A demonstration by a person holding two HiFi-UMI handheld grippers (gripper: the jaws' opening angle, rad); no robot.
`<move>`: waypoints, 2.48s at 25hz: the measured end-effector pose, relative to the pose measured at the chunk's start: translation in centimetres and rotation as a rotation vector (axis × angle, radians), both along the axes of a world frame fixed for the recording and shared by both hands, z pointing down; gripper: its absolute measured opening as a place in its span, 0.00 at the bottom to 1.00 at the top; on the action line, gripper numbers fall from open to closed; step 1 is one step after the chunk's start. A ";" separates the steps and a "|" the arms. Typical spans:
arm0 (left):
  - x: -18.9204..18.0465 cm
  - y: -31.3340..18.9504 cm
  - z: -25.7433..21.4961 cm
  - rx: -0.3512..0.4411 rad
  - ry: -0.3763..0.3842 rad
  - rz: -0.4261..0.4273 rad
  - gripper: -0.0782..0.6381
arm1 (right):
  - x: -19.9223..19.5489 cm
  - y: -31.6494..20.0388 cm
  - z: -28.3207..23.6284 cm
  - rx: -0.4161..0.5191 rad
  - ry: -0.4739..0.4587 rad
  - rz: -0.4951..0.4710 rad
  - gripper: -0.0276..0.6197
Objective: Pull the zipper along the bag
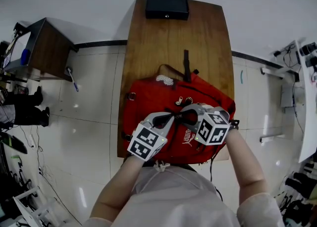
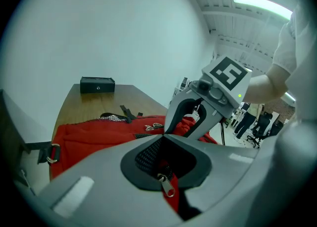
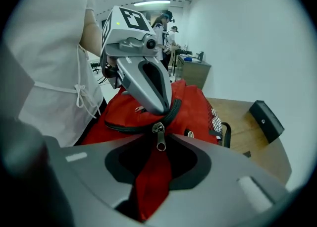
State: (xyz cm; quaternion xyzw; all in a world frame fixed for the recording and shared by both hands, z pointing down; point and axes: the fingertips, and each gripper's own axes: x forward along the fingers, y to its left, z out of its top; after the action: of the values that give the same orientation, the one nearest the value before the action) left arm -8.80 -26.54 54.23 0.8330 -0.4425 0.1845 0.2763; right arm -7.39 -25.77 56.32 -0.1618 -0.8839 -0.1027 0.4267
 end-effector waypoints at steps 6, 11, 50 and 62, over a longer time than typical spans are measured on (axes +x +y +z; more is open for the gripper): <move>0.1 0.0 0.2 -0.012 -0.018 0.003 0.12 | 0.1 0.1 0.2 -0.102 -0.008 0.038 0.13; 0.0 0.0 0.5 -0.017 -0.036 0.009 0.12 | 0.6 0.1 -0.1 -0.121 -0.017 0.080 0.06; 0.6 0.5 1.7 0.066 -0.107 0.063 0.12 | 4.0 11.7 3.9 -0.261 0.140 0.445 0.05; 0.6 0.6 1.6 0.116 -0.117 0.050 0.12 | 2.9 18.7 5.3 -0.343 0.217 0.347 0.05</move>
State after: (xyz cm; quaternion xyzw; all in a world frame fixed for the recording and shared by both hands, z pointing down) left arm -8.20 -25.99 55.82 0.8461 -0.4469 0.2139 0.1967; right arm -4.48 -7.07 61.60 -0.0877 -0.8520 0.1413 0.4964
